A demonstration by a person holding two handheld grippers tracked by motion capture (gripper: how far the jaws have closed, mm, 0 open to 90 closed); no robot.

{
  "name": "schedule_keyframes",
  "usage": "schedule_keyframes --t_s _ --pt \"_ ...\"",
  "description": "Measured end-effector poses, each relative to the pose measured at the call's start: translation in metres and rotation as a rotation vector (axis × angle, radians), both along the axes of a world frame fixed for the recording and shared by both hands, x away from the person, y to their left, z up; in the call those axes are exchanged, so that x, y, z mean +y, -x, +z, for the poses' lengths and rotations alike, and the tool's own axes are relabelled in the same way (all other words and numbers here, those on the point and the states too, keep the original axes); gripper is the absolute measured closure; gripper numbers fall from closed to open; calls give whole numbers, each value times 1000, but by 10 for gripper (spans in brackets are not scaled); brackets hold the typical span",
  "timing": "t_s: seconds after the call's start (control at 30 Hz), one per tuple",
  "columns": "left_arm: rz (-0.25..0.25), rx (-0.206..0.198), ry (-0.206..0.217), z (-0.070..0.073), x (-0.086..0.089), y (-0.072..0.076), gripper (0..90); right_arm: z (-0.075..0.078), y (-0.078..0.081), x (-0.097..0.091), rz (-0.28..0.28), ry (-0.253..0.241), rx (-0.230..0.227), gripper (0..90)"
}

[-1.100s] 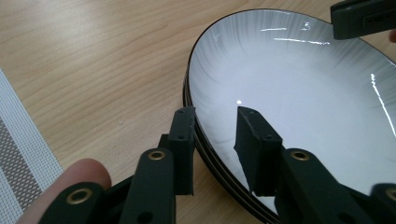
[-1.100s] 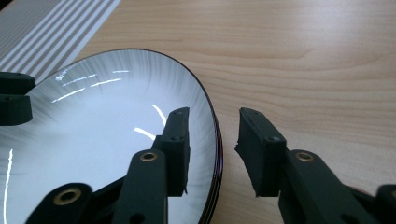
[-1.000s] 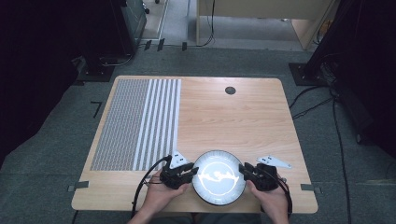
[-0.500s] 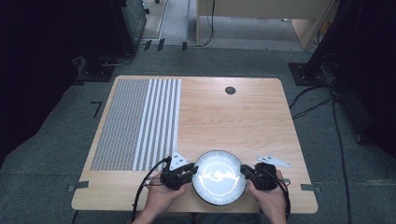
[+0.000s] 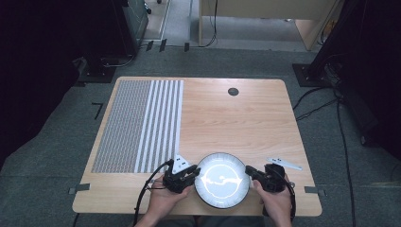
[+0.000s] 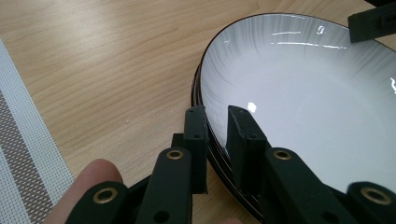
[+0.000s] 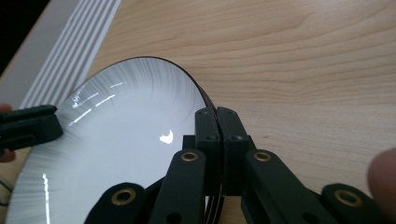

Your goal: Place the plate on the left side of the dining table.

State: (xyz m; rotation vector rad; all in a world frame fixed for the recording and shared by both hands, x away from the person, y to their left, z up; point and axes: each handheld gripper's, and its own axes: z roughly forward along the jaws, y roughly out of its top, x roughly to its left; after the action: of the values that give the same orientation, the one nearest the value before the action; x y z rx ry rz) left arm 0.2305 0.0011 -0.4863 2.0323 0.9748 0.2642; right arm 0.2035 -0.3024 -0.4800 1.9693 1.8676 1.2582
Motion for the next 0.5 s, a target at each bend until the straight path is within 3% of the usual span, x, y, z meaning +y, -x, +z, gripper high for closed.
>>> schedule_keyframes --t_s 0.07,0.17,0.27,0.43,0.5 --pt "3 0 3 -1 0 0 791 -1 -1 -3 -1 -33 14 880" --pt "11 -12 -11 -2 -2 2 796 0 -1 0 5 -21 9 868" --pt "18 -8 1 -2 -1 2 800 0 -1 1 2 -25 13 864" --pt "24 -11 5 -3 -1 2 803 -5 -3 -7 -31 -169 58 842" --pt "29 -12 9 -3 -2 2 806 -5 -4 -7 -31 -177 66 840"
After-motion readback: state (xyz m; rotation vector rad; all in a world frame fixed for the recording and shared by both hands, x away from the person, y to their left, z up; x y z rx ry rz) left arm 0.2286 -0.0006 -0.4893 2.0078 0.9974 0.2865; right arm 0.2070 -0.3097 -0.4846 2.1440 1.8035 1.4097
